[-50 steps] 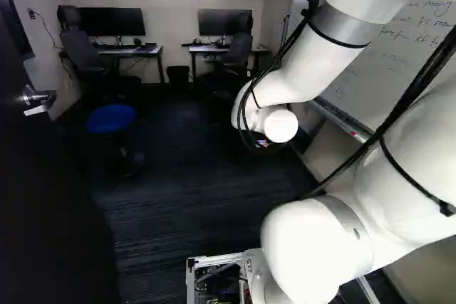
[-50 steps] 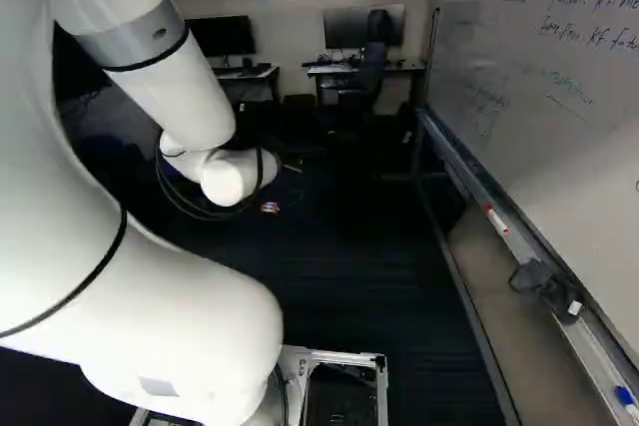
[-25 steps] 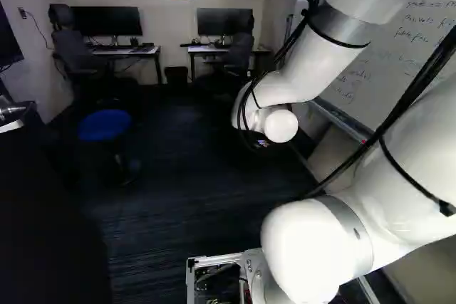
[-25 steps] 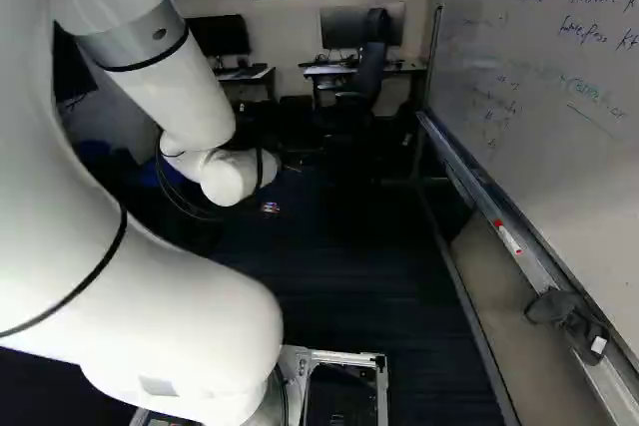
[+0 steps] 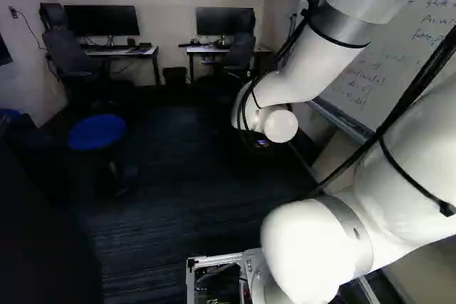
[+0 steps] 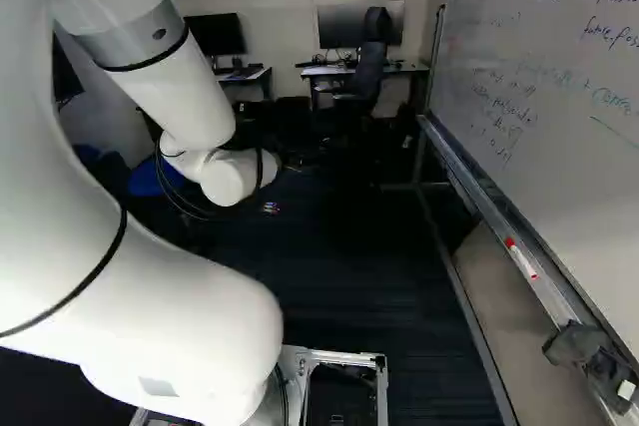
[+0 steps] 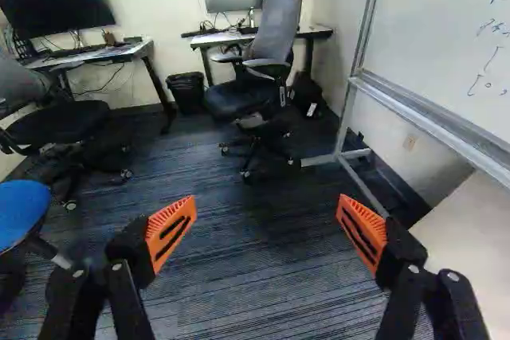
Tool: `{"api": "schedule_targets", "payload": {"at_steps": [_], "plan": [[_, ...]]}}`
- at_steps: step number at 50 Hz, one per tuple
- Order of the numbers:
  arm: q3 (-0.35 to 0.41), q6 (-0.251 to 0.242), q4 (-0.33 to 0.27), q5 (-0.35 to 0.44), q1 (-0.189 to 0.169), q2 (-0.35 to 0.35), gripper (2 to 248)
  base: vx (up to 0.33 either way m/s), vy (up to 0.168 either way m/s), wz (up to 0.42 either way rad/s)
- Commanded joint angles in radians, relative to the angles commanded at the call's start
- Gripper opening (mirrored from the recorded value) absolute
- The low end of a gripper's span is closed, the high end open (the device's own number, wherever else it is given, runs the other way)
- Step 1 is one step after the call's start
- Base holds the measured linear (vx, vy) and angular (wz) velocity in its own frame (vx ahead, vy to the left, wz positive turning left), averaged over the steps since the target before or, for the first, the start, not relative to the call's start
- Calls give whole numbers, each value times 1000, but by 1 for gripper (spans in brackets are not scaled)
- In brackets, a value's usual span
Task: Open the door and move inside
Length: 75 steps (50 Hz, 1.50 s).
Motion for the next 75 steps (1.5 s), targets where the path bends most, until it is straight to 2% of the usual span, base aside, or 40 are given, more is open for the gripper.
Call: {"api": "schedule_targets", "payload": {"at_steps": [75], "plan": [[0,0,0,0,0,0,247,139,1,-6]]}}
